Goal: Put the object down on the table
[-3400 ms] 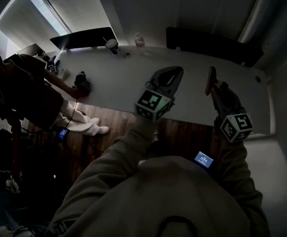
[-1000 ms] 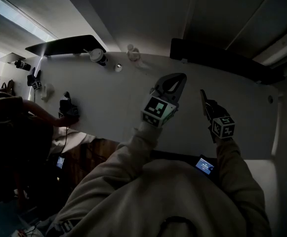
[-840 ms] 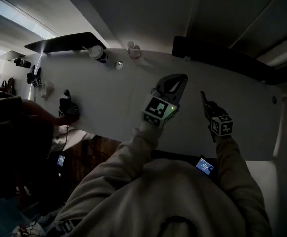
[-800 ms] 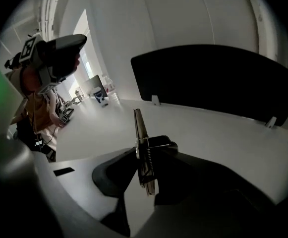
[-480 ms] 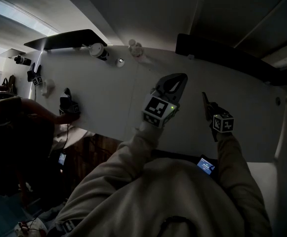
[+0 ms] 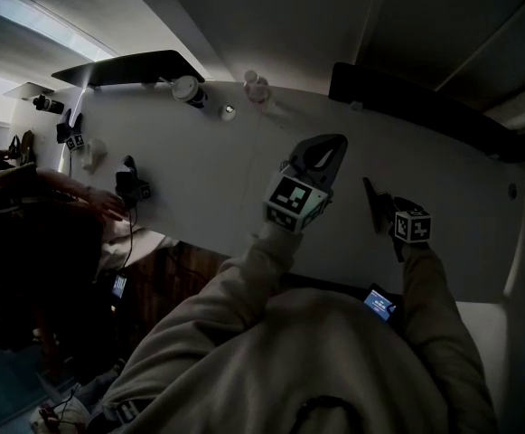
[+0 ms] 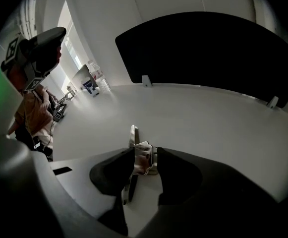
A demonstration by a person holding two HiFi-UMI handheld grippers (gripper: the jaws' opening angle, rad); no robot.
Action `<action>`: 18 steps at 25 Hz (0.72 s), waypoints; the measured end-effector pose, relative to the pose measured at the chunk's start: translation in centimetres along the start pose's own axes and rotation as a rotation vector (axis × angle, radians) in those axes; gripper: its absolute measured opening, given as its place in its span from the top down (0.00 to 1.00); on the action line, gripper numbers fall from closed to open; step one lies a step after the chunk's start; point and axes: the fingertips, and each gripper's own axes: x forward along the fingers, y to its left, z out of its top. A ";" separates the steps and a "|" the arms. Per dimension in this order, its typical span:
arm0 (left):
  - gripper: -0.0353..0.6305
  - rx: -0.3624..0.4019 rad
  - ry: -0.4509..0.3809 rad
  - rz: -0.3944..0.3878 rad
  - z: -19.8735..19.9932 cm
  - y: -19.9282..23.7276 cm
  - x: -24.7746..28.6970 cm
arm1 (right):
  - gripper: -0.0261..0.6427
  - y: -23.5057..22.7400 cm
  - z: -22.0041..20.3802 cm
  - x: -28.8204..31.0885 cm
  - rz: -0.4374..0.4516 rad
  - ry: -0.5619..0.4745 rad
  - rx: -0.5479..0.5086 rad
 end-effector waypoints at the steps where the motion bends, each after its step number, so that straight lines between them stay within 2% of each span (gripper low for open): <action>1: 0.94 0.002 -0.001 -0.002 0.2 -0.2 0.0 | 0.75 -0.2 0.1 -0.3 -0.009 -0.003 0.000; 5: 0.94 0.016 -0.015 -0.012 1.5 -1.2 -0.5 | 0.75 -0.3 1.2 -1.9 -0.038 -0.040 0.003; 10: 0.94 0.060 -0.048 -0.019 4.2 -2.1 -1.5 | 0.75 -0.4 6.3 -5.8 -0.088 -0.172 -0.027; 14: 0.94 0.102 -0.103 -0.022 7.9 -2.9 -2.6 | 0.78 0.7 13.9 -13.1 -0.129 -0.377 -0.080; 17: 0.94 0.139 -0.140 -0.023 10.6 -3.9 -3.6 | 0.91 2.8 19.5 -20.6 -0.157 -0.585 -0.093; 18: 0.94 0.155 -0.146 -0.020 11.4 -4.1 -3.9 | 0.93 3.9 21.1 -22.9 -0.163 -0.652 -0.102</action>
